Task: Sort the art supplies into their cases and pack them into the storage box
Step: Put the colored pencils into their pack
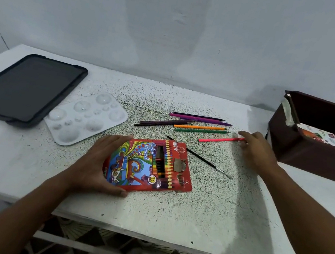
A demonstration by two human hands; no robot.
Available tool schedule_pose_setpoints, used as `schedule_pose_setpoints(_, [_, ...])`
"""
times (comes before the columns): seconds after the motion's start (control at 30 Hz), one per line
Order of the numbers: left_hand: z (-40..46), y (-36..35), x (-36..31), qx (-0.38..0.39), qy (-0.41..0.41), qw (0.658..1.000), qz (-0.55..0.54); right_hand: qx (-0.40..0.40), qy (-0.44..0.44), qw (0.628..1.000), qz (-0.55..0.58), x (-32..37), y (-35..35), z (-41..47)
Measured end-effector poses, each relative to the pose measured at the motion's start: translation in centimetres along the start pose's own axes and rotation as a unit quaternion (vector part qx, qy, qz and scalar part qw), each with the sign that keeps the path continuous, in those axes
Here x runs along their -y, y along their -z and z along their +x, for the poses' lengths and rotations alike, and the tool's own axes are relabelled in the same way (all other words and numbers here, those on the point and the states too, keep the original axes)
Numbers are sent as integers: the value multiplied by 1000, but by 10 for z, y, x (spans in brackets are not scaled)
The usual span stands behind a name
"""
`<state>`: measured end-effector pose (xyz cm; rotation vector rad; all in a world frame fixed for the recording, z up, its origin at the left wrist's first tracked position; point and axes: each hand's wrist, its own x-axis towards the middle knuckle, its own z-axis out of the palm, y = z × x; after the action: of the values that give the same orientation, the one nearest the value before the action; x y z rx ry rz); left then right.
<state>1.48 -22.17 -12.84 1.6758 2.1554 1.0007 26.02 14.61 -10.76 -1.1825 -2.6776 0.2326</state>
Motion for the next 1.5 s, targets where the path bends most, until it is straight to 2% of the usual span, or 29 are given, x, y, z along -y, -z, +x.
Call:
schedule_pose_setpoints(0.23, [-1,0,0,3,6,1000,3,-14,0,1000,-15,3,4,-4])
schedule_pose_setpoints(0.43, [1,0,0,4,10,1000,3,-23,91,996,10,18,3,-22])
schedule_pose_setpoints(0.7, [0,0,-1,5,11,1000,-1,-6,191,981,-23,69,-3,-50])
schedule_pose_setpoints(0.87, [0,1,-4,1,1,1000,6,34,216,973,73,111,-20,-66])
schedule_pose_setpoints(1.03, [-1,0,-3,-1,3,1000,8,31,172,969,174,133,-28,-72])
schedule_pose_setpoints(1.13, [0,0,-2,2,3,1000,9,60,137,956,253,137,-22,-71])
schedule_pose_setpoints(1.3, [0,0,-2,3,-2,1000,9,112,74,937,323,129,-13,-59])
schedule_pose_setpoints(1.4, [1,1,-4,1,-8,1000,13,21,11,958,287,113,-1,-35])
schedule_pose_setpoints(1.5, [1,1,-4,-3,-13,1000,13,-16,-20,990,137,89,0,-7])
